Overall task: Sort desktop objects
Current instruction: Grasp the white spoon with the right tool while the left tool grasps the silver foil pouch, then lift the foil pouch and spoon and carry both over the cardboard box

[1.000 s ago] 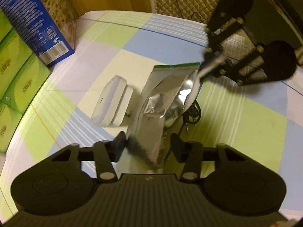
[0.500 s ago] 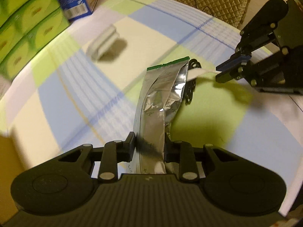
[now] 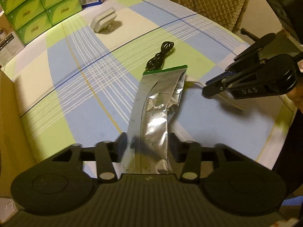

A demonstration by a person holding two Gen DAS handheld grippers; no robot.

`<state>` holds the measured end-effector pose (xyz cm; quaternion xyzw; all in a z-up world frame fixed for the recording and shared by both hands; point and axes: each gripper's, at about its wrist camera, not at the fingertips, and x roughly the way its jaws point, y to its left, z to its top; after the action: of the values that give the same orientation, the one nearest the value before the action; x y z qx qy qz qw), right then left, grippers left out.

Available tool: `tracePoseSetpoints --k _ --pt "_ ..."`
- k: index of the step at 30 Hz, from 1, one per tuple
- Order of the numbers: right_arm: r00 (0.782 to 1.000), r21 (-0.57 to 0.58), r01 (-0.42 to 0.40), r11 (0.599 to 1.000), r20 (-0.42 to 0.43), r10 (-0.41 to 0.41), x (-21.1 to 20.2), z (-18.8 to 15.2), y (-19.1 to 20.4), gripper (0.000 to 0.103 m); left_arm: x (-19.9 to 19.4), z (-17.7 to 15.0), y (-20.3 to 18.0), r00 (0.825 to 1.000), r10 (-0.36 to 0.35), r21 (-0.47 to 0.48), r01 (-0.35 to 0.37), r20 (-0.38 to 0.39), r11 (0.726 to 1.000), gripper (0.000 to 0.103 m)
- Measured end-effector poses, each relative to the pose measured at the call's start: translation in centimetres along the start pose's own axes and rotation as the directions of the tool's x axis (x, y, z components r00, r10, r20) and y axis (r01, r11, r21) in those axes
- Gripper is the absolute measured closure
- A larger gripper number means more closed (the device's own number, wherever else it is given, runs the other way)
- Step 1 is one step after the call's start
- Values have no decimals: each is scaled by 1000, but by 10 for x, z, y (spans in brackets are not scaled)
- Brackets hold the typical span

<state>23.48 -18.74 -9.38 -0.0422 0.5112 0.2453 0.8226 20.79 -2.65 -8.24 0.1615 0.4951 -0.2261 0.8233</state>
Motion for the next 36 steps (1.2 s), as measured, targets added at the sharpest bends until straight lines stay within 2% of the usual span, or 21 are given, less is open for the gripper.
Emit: tracePoseSetpoints --k 5,8,12,18,23,25,31,36 --pt "999 -41 5 999 32 -3 1 0 3 93 8 10 4 999 -40 37 40 -4 998 42" --pt "998 -65 15 998 62 -11 3 -1 4 77 17 17 8 998 -58 37 59 -15 998 42" --pt "996 -112 33 993 81 -24 7 -4 11 74 29 23 10 997 -59 39 60 -44 997 42" --pt "995 -182 36 983 102 -17 12 -9 20 74 43 21 11 995 -54 36 58 -84 998 50" --pt "995 -179 18 984 104 1 13 -10 22 76 44 18 15 994 -69 8 70 -80 998 55" --pt "995 -171 4 985 98 13 13 -9 22 84 44 17 16 994 -72 2 73 -81 997 55" --pt "996 -167 -9 986 88 24 12 -10 23 99 46 19 18 992 -87 17 89 -93 996 55" --pt "996 -163 1 987 92 15 12 -12 24 99 46 20 17 992 -85 17 87 -97 996 55"
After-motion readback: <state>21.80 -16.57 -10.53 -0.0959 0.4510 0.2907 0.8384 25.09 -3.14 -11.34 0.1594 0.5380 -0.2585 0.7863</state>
